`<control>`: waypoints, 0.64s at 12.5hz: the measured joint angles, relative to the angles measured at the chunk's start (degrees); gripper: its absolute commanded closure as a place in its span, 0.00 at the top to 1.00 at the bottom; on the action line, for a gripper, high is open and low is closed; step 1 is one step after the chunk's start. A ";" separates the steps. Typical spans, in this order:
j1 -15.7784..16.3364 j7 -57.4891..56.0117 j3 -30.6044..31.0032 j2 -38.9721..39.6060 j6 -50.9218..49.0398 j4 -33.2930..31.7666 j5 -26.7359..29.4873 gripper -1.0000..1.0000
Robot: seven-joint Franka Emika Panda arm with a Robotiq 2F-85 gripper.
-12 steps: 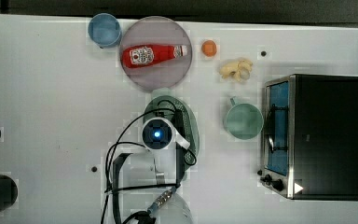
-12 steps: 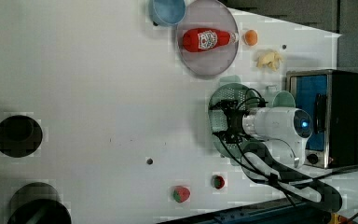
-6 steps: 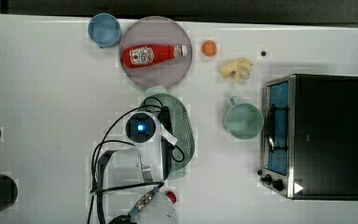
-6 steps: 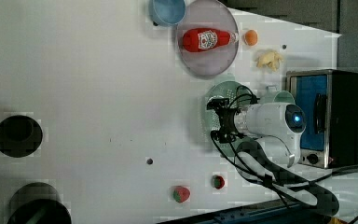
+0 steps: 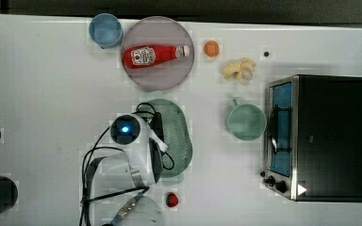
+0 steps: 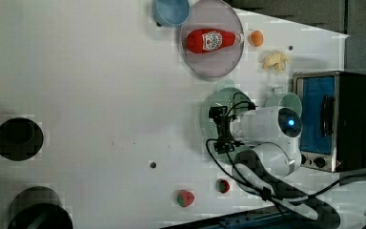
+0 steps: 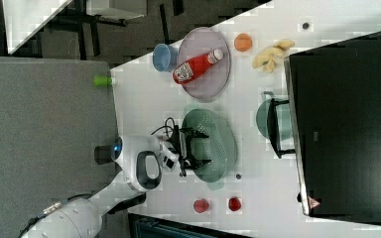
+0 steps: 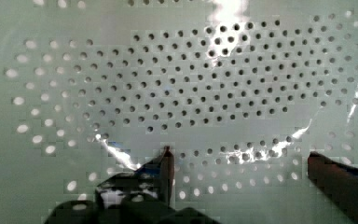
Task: Drag strainer right to left.
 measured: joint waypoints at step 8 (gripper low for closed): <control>6.17 12.06 2.77 0.11 -4.31 4.59 2.00 1.00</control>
